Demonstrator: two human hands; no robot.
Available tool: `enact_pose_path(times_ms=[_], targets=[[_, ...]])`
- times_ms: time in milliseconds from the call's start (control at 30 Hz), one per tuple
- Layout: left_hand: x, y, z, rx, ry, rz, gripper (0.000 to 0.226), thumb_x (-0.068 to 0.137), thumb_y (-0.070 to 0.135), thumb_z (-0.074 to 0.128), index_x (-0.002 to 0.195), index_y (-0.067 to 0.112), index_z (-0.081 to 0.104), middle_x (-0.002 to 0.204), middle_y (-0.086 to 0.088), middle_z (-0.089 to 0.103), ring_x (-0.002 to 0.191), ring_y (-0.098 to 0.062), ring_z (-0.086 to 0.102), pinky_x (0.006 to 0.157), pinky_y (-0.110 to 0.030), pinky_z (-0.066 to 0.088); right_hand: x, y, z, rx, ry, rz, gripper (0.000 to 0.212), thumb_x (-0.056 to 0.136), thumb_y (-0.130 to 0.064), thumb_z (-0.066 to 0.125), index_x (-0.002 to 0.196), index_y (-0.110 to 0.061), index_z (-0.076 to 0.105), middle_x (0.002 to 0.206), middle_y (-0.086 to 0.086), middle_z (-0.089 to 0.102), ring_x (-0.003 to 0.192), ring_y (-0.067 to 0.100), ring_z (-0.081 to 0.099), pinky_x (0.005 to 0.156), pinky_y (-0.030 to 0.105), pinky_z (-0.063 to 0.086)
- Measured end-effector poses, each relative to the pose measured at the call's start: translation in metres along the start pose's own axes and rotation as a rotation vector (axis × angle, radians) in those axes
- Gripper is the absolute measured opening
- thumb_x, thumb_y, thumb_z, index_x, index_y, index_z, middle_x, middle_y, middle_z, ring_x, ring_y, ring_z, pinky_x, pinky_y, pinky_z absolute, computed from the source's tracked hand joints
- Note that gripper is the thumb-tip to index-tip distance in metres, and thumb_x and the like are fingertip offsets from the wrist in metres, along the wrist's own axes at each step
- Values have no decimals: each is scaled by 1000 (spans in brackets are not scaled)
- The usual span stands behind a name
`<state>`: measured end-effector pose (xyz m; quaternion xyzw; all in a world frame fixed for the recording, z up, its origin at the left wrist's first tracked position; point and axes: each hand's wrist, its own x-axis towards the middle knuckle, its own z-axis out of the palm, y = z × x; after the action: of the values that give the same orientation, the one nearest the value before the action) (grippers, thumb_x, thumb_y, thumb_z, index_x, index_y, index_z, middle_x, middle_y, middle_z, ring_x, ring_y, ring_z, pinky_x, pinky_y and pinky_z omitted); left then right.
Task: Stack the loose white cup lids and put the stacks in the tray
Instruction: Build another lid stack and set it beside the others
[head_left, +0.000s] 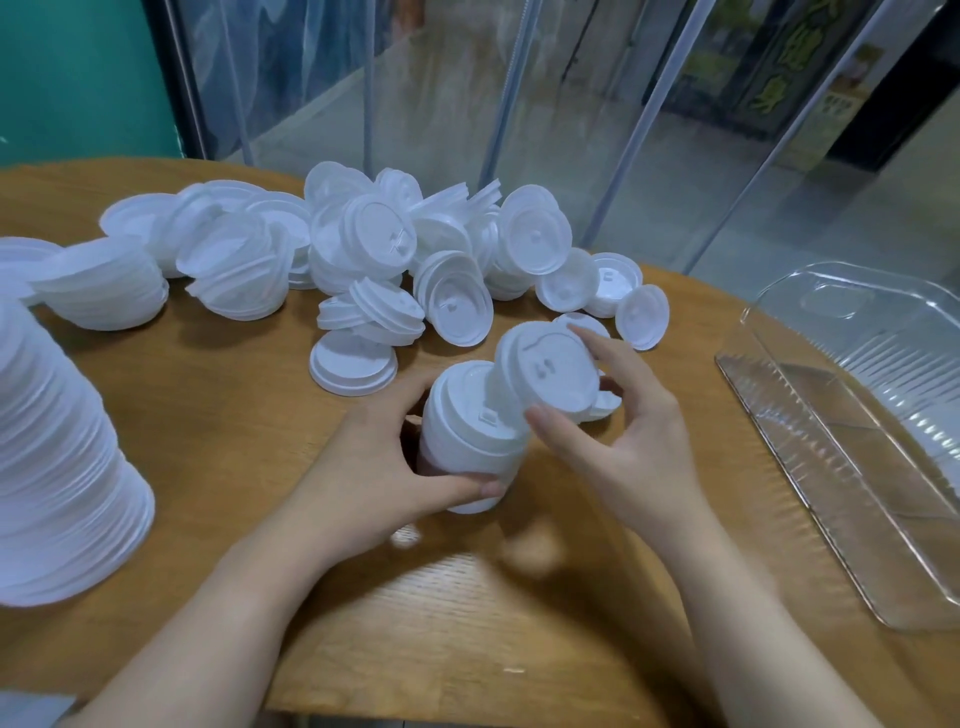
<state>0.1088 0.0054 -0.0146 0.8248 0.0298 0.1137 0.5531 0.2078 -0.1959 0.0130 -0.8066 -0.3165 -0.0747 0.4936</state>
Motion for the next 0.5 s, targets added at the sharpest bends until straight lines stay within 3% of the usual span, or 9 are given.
enact_pose_path(times_ms=[233,500], targets=[[-2,2,0,-44,-12,-25,77,62,29,99,125,48,61,111,29,71,102,3,67,80,-13,53,-5,-22,14,-33,-164,-5,60,75,-55,77,128,-31,64,122,-21,66,118,5,59,93,8,39],[-2,4,-1,-57,-16,-25,74,62,28,98,123,50,62,110,32,70,102,5,66,79,-7,49,-2,-26,17,-152,-248,-12,49,79,-41,87,122,-33,63,118,-20,63,116,1,57,90,7,38]])
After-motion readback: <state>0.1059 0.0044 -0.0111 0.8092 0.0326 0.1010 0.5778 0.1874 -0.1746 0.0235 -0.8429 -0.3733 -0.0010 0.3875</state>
